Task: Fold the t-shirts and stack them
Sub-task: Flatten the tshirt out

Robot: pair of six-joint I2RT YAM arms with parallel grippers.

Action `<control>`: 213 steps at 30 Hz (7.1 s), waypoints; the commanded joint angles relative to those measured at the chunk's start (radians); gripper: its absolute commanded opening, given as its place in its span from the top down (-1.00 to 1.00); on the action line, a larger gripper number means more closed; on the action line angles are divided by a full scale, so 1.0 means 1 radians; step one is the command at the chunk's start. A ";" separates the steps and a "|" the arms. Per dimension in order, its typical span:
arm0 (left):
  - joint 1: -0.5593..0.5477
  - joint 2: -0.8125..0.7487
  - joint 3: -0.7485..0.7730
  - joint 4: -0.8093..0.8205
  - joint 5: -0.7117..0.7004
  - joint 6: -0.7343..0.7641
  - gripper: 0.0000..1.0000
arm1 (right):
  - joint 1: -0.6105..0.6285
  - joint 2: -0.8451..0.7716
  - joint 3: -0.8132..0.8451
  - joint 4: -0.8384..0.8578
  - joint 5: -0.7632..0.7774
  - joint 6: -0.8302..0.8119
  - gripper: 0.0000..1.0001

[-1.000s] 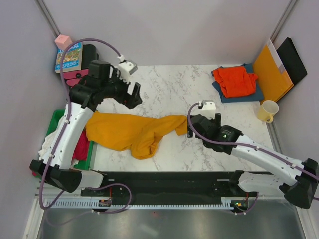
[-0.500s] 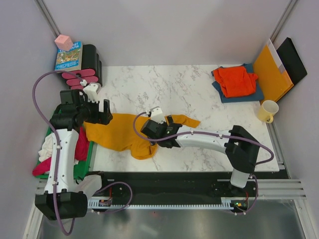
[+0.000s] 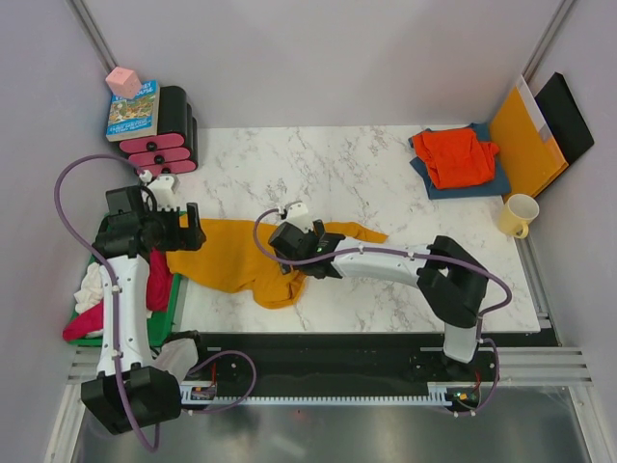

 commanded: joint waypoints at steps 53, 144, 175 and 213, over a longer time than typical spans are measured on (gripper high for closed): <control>-0.126 0.402 -0.060 0.164 -0.152 -0.012 -0.77 | -0.386 -0.533 -0.460 -0.011 0.194 0.135 1.00; -0.140 0.775 0.655 0.354 -0.126 -0.125 -0.81 | -0.772 0.062 0.519 -0.068 0.019 -0.203 -0.23; -0.134 0.247 0.047 0.308 -0.135 -0.131 -0.90 | -0.427 -0.246 -0.382 0.153 -0.104 0.101 -0.04; -0.137 0.689 0.170 0.430 -0.241 -0.159 -0.79 | -0.369 -0.244 -0.313 0.049 -0.017 0.070 1.00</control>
